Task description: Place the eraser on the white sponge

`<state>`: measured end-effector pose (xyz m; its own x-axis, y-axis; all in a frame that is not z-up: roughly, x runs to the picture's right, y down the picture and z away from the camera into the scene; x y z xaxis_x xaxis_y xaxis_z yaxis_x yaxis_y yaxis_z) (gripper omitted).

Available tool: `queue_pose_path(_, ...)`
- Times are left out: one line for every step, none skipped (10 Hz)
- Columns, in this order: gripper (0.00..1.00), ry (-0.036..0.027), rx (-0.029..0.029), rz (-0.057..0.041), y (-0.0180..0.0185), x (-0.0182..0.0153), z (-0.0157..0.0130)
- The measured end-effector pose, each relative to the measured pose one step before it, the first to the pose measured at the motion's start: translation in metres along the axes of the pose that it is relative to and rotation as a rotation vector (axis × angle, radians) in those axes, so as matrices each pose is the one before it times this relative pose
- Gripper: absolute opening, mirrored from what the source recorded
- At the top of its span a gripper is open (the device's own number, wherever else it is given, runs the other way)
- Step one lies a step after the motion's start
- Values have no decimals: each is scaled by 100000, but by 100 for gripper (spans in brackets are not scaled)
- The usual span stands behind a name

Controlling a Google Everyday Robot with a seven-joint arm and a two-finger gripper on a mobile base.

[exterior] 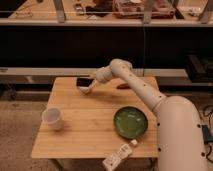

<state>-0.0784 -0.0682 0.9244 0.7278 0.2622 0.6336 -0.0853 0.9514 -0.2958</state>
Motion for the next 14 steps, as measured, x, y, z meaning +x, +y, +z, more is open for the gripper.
queue_pose_path(0,-207,242,-81,-22,-46,38)
queue_pose_path(0,-112,-110,-58,26,-101,81)
queue_pose_path(0,179,-542,959,60,-49,155)
queue_pose_path(0,1087,-1589,3090,-18,126,372)
queue_pose_path(0,370,-2032,2108,122,-333,739)
queue_pose_path(0,91,-2424,2821,-88,-530,1037)
queue_pose_path(0,332,-1736,2591,-399,-246,924)
queue_pose_path(0,675,-777,1756,-582,89,541)
queue_pose_path(0,852,-97,480,-520,139,299)
queue_pose_path(0,2013,513,-519,-855,305,365)
queue_pose_path(0,1581,944,-1037,-726,510,189)
queue_pose_path(0,924,894,-918,-581,391,78)
queue_pose_path(0,734,1063,-1386,-635,416,85)
queue_pose_path(0,74,586,-1104,-381,165,114)
